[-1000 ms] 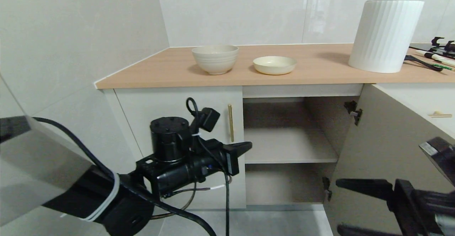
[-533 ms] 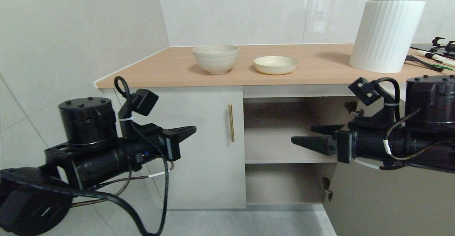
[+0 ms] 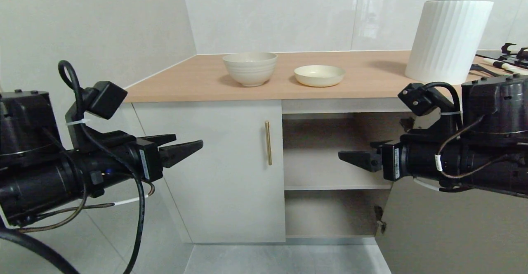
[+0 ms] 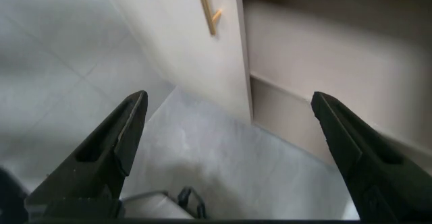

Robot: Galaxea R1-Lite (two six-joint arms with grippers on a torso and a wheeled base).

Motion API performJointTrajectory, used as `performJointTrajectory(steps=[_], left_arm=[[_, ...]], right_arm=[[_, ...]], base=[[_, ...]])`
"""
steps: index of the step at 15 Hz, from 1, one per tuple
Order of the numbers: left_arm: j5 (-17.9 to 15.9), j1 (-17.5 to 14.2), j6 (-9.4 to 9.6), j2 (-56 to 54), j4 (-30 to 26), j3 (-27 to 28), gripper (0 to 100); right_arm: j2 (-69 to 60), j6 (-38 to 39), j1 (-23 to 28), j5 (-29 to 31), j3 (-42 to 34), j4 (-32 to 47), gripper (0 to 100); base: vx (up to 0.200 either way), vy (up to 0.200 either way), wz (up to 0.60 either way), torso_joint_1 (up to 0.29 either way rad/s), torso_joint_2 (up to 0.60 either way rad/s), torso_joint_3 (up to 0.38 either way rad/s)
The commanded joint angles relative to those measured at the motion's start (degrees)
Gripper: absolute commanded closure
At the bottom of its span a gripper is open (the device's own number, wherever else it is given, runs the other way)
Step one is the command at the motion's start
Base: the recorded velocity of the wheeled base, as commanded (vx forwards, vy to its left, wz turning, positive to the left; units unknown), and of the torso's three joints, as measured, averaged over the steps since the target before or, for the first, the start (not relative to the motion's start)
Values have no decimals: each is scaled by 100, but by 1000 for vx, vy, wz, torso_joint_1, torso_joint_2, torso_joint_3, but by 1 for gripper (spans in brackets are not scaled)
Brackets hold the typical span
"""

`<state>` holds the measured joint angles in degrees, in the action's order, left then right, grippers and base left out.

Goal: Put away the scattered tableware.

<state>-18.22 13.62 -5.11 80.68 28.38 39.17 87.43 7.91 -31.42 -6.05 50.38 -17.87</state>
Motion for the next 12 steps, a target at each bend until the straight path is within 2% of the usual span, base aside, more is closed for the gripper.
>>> performJointTrajectory(steps=[1, 2, 4, 7, 12], left_arm=[[-155, 1, 10, -158, -8, 12, 0], [-340, 1, 10, -298, -61, -6, 0], [-384, 1, 1, -474, -333, 82, 0], [-366, 1, -25, -694, -1212, 522, 0], [-375, 1, 1, -843, -1309, 513, 0]], right_arm=[[-279, 0, 4, 16, 147, 275, 0], [-288, 0, -5, 16, 209, 434, 0], [-323, 0, 4, 16, 209, 469, 0], [-367, 0, 4, 25, 209, 469, 0], [-525, 0, 65, 16, 182, 469, 0]], base=[[0, 0, 0, 0, 0, 0], [0, 0, 0, 0, 0, 0], [0, 0, 0, 0, 0, 0], [0, 0, 0, 0, 0, 0], [0, 0, 0, 0, 0, 0]])
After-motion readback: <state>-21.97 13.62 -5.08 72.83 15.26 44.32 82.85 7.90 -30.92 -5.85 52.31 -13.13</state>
